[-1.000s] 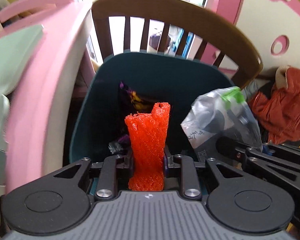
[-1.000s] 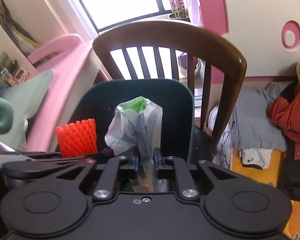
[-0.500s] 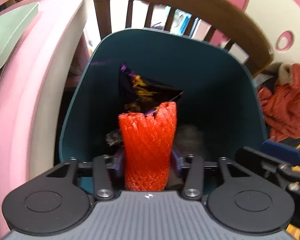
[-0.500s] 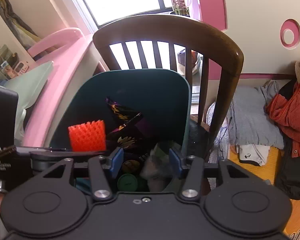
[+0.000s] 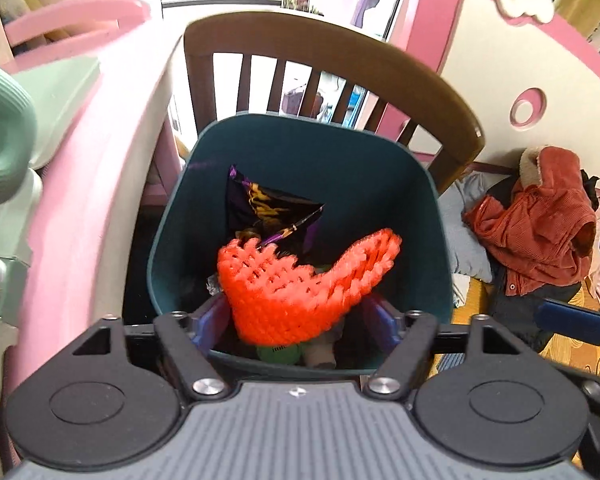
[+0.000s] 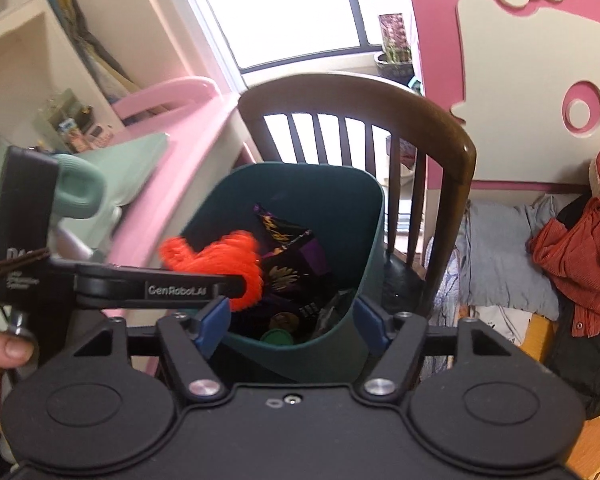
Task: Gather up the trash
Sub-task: 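Open both tools, dropping the net and wrapper into the wastebasket, then lower both tools back down to the floor trash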
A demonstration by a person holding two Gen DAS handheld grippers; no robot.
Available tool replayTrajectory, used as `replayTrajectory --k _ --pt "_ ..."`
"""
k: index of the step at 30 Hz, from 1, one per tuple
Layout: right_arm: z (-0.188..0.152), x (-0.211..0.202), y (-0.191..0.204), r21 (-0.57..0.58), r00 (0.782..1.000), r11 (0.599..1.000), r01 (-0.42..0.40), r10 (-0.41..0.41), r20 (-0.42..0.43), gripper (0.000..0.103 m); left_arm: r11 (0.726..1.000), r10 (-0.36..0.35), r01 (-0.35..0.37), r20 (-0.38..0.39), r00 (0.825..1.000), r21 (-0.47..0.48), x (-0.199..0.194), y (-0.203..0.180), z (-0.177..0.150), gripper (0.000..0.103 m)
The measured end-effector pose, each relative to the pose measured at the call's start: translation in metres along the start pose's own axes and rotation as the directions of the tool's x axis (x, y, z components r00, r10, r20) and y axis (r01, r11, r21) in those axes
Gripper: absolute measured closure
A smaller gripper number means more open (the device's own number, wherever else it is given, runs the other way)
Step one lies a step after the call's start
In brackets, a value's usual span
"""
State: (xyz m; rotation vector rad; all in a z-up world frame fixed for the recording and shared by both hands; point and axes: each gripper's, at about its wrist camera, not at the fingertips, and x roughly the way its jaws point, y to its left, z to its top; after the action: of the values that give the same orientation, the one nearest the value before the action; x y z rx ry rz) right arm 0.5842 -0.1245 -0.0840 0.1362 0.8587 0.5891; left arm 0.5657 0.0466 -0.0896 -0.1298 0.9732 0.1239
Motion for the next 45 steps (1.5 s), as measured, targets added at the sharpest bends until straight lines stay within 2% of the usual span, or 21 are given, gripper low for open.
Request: replayTrajectory --k 5,8,10,19,26,34,40,43,45 --pt "-0.012 -0.036 0.003 -0.026 0.999 0.999 -0.036 0.036 0.017 0.030 0.998 -0.007 0.008 0.028 1.000 -0.055 -0.019 -0.002 -0.005 0.023" --pt "-0.020 -0.061 0.004 -0.031 0.998 0.998 -0.058 0.059 0.034 0.029 0.999 0.005 -0.002 0.058 0.998 -0.054 -0.041 -0.008 -0.015 0.023" --pt "-0.027 -0.078 0.005 -0.043 0.996 0.997 -0.070 0.072 0.052 0.025 0.999 0.010 -0.006 0.086 0.996 -0.052 -0.059 -0.012 -0.025 0.023" --pt "-0.066 -0.143 0.014 -0.114 0.987 0.985 -0.132 0.141 0.079 0.021 0.997 0.049 -0.039 0.176 0.983 -0.060 -0.152 -0.030 -0.081 0.023" --pt "-0.094 -0.181 0.026 -0.146 0.980 0.976 -0.161 0.176 0.094 0.017 0.994 0.069 -0.048 0.220 0.973 -0.099 -0.209 -0.034 -0.128 0.023" --pt "-0.124 -0.180 0.045 -0.160 0.972 0.967 -0.200 0.217 0.093 0.007 0.994 0.058 -0.036 0.221 0.974 -0.104 -0.232 -0.019 -0.173 0.023" --pt "-0.149 -0.155 0.068 -0.141 0.974 0.969 -0.203 0.215 0.076 0.005 0.996 0.042 -0.025 0.192 0.980 -0.090 -0.223 0.010 -0.199 0.023" --pt "-0.159 -0.145 0.073 -0.092 0.973 0.972 -0.214 0.221 0.066 0.003 0.996 0.046 -0.030 0.180 0.983 -0.090 -0.213 0.027 -0.210 0.023" --pt "-0.166 -0.138 0.074 -0.066 0.977 0.978 -0.196 0.201 0.068 0.002 0.996 0.038 -0.023 0.176 0.984 -0.087 -0.204 0.037 -0.216 0.019"
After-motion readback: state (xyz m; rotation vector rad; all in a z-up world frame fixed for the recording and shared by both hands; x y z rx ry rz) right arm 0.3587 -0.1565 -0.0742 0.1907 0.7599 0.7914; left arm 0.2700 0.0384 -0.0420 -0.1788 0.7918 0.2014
